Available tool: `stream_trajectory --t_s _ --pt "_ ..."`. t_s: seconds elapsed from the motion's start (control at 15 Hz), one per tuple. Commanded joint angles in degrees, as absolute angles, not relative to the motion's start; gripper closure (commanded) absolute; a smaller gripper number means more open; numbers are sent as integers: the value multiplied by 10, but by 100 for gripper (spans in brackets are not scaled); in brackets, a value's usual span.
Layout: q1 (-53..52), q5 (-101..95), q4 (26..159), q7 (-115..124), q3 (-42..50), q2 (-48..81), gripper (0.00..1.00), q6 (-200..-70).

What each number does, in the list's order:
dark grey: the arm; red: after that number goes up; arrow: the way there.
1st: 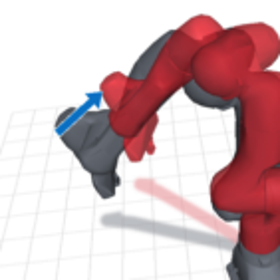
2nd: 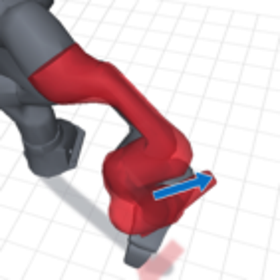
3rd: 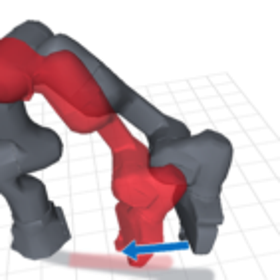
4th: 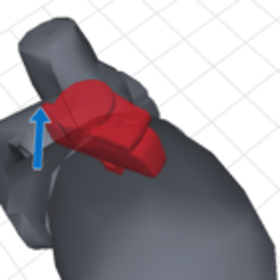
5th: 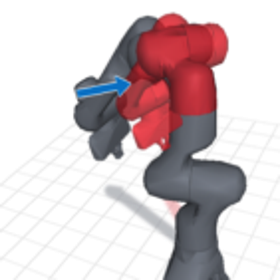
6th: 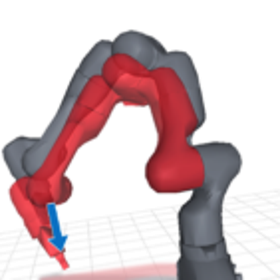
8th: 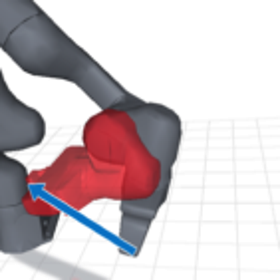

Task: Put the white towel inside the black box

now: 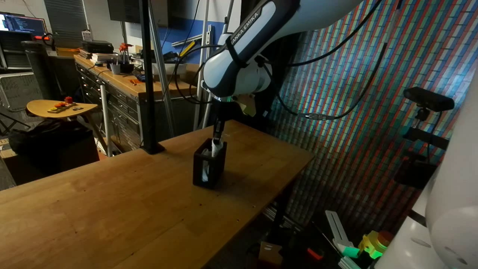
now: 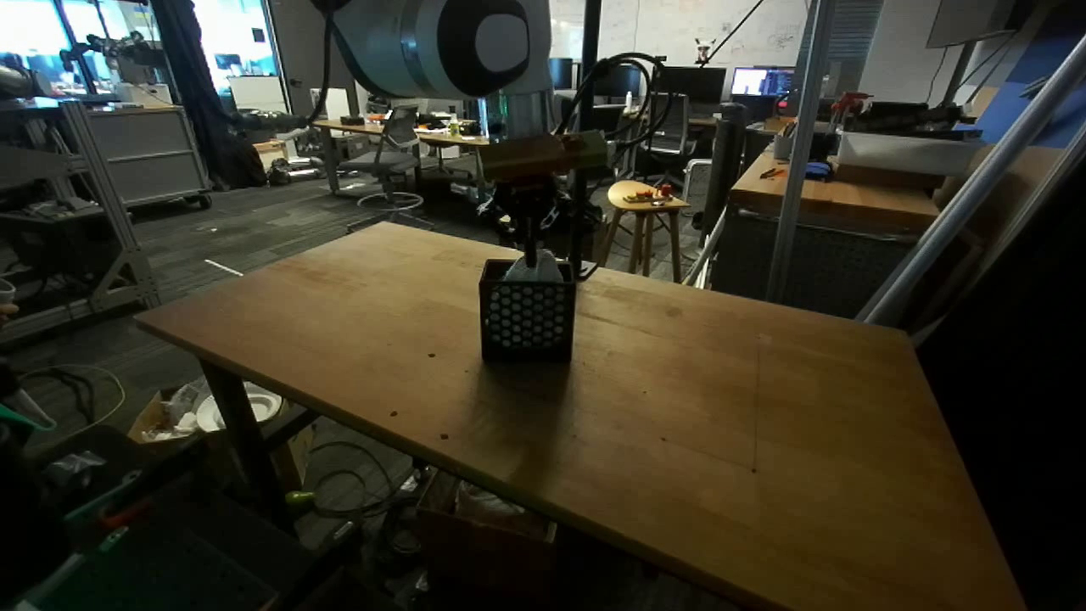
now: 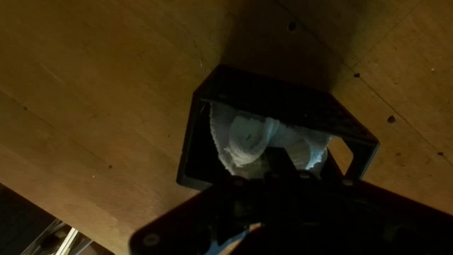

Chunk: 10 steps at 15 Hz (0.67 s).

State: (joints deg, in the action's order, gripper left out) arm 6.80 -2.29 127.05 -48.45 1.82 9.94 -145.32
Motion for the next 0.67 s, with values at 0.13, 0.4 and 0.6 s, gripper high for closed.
stream_trajectory --t_s 0.13,0.4,0.6 --pt "76 9 1222 -528 -1 136 100 -1442" --pt "83 21 1224 -541 -7 149 100 -1451" --pt "91 36 1232 -551 -10 160 100 -1459"
